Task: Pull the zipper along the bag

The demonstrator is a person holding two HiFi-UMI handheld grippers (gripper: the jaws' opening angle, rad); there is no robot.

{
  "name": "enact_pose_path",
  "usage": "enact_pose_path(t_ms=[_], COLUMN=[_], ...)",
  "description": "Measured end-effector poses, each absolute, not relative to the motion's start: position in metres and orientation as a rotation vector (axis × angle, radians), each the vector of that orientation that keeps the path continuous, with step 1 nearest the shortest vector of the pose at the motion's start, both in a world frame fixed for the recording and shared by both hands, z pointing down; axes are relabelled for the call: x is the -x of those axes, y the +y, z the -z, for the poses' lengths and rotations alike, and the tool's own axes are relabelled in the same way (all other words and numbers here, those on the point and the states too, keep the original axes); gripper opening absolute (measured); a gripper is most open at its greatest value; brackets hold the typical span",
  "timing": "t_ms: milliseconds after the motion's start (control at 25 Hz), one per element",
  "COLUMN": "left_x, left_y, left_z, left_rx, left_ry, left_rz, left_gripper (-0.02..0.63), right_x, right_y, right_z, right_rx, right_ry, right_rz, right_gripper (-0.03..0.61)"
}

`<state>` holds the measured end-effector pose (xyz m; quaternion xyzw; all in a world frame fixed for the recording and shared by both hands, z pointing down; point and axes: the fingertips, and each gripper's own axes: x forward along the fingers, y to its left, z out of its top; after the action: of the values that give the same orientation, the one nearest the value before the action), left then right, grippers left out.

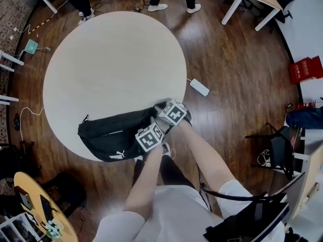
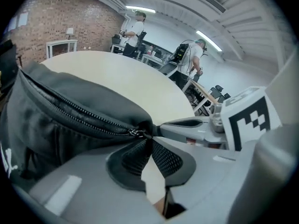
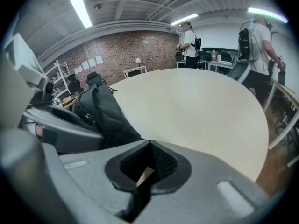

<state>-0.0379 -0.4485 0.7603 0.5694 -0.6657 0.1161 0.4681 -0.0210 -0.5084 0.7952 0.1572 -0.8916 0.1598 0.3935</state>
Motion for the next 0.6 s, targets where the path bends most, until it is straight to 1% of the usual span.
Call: enact_pose_path(t_ms=[80,200,320,600], left_x=[0.030,0.015,0.015,0.074], left_y=[-0.441,-0.429,-0.413,-0.373], left_z=[-0.748,-0.734,-0.722,-0.689], left_rx=[-1.451,-1.536,-1.587,-1.682], left_ry=[-1.599,-1.534,-1.472,-1.374], left_rz=[-0.292,-0.282,-0.254,-0.240], left_gripper=[0.020,0.020,0.020,0.018], right_x=[0.018,0.014,0.014,0.018], right_y=[-0.508,-0.510,-0.512,-0.504], right_z=[-0.795,-0.800,-0.802,-0.800], right_rx=[-0.396,-0.402,-0.420,-0.462], right_ry=[-2.251,-2.236,-2.216,-2.135], right_rz=[-0.410,-0.406,-0.394,-0.363], right_gripper=[-0.011,-0.011,-0.011,-0.011])
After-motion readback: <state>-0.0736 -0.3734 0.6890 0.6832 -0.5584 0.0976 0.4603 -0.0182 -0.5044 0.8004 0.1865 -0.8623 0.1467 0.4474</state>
